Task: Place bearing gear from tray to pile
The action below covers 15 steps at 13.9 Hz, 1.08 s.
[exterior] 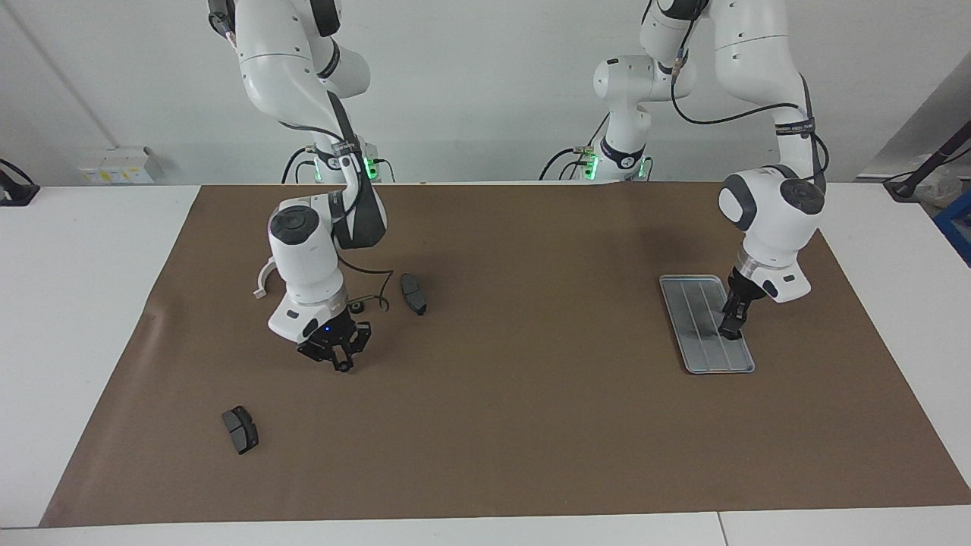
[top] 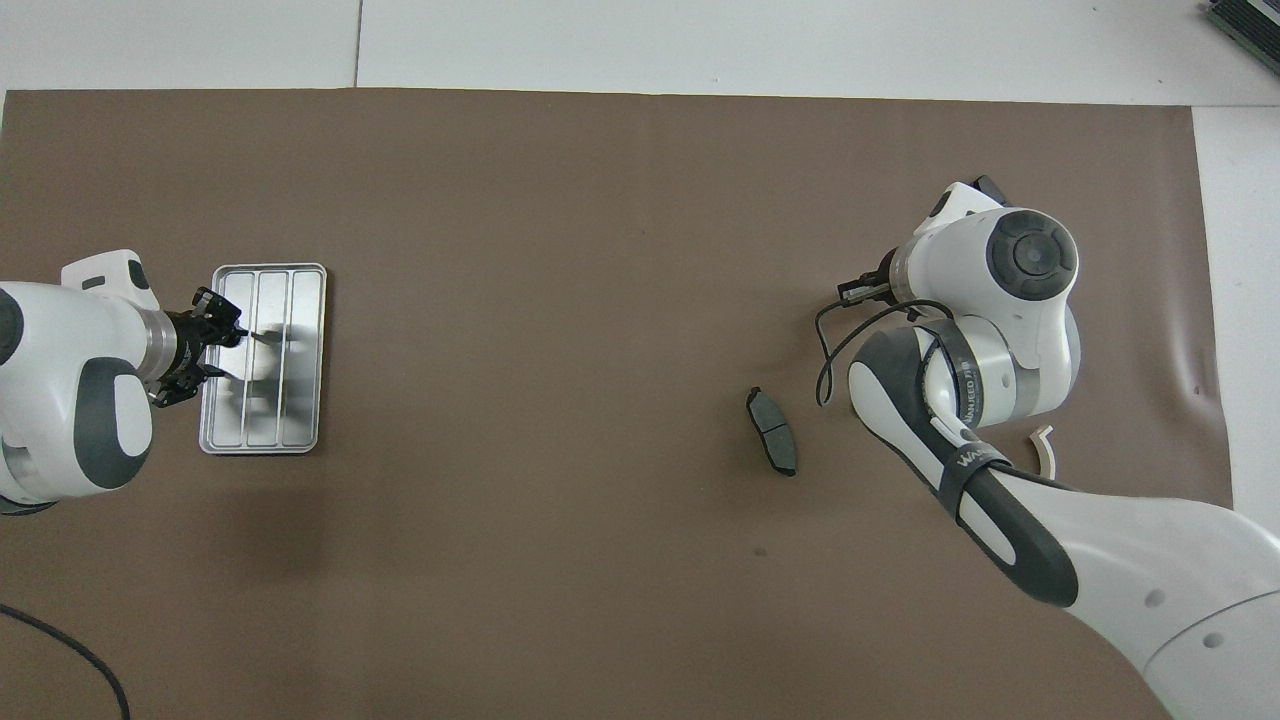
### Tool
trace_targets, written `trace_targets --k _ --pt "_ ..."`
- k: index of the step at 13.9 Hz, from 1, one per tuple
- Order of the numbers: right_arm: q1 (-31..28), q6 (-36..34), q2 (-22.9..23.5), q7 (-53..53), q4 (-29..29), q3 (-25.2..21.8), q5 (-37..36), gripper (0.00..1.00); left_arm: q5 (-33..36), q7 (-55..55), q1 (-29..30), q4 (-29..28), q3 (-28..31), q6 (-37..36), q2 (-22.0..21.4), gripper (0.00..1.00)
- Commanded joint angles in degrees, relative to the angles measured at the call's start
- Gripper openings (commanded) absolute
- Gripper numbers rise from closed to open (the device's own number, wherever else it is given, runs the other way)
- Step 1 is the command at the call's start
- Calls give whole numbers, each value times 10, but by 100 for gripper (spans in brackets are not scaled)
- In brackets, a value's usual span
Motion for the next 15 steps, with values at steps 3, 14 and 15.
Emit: trace_targets --k 3,14,15 --pt "-6 7 20 -12 21 11 20 98 13 -42 1 -10 5 55 17 58" --pt "-31 -81 -129 121 -5 9 19 100 13 -50 -1 -8 5 78 32 49" --pt "-31 -102 -147 131 -5 9 19 100 13 -50 -3 -8 5 77 32 47"
